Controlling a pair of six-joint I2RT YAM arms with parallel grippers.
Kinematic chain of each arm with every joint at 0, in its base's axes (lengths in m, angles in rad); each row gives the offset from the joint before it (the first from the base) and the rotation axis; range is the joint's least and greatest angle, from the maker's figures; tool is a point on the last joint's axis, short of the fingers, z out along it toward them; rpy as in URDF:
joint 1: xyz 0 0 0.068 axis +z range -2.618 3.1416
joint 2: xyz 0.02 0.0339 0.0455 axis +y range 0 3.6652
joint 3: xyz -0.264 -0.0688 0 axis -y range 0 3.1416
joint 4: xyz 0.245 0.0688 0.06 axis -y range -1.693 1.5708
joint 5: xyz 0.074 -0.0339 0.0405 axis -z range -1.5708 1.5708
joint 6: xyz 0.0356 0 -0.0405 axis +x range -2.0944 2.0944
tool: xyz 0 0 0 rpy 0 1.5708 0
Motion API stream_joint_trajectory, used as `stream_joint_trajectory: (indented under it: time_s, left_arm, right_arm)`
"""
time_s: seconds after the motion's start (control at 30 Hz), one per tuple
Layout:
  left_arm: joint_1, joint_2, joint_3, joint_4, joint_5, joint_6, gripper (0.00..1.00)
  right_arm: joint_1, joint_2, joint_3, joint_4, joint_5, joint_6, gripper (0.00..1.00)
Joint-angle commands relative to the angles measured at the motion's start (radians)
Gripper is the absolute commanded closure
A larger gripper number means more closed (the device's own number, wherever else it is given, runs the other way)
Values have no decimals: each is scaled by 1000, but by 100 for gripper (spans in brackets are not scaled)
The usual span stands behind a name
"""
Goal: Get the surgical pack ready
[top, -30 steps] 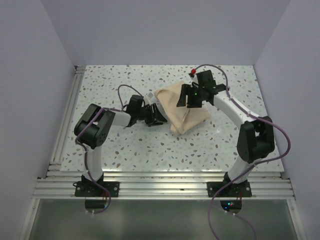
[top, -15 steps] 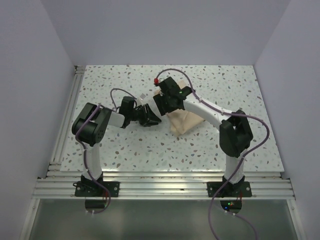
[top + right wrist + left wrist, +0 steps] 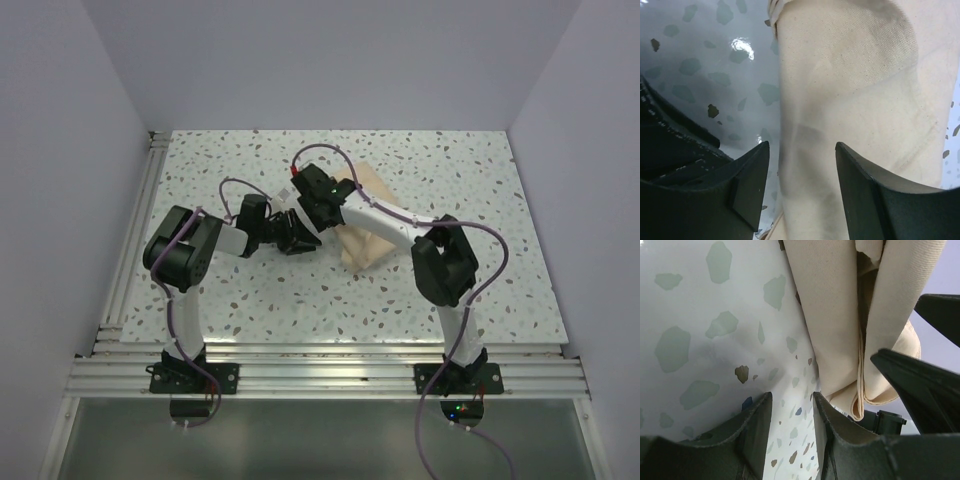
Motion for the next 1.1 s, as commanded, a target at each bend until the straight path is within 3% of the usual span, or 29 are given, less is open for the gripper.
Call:
stream_joint_trajectory:
  time_s: [0.0, 0.23, 0.27, 0.33, 0.37, 0.7, 0.83, 0.93, 1.07]
  left_arm:
    - [4, 14, -13, -6, -2, 20, 58]
    - [4, 20, -8, -11, -3, 24, 58]
    - [4, 21, -5, -13, -3, 26, 58]
    - [4, 24, -5, -16, -6, 28, 58]
    - [4, 24, -3, -14, -9, 26, 58]
    - [-56, 57, 52, -29, -40, 9, 57]
    - [-97, 92, 102, -29, -51, -8, 57]
    - [-114, 121, 133, -25, -55, -23, 58]
    - [-117, 153, 156, -23, -68, -26, 58]
  right_arm:
    - [-2, 25, 47, -13, 114, -20, 41]
    - [-2, 70, 52, -21, 139, -20, 51]
    - [-2, 70, 52, -21, 137, -19, 58]
    - [-2, 73, 65, -32, 114, -13, 82]
    - [-2, 71, 71, -39, 103, -10, 99]
    - [-76, -39, 90, -36, -165, 50, 100]
    - [-241, -76, 41, 17, -544, 142, 100]
    - [-350, -76, -11, 92, -743, 222, 100]
    - [-487, -15, -79, 249, -1237, 387, 100]
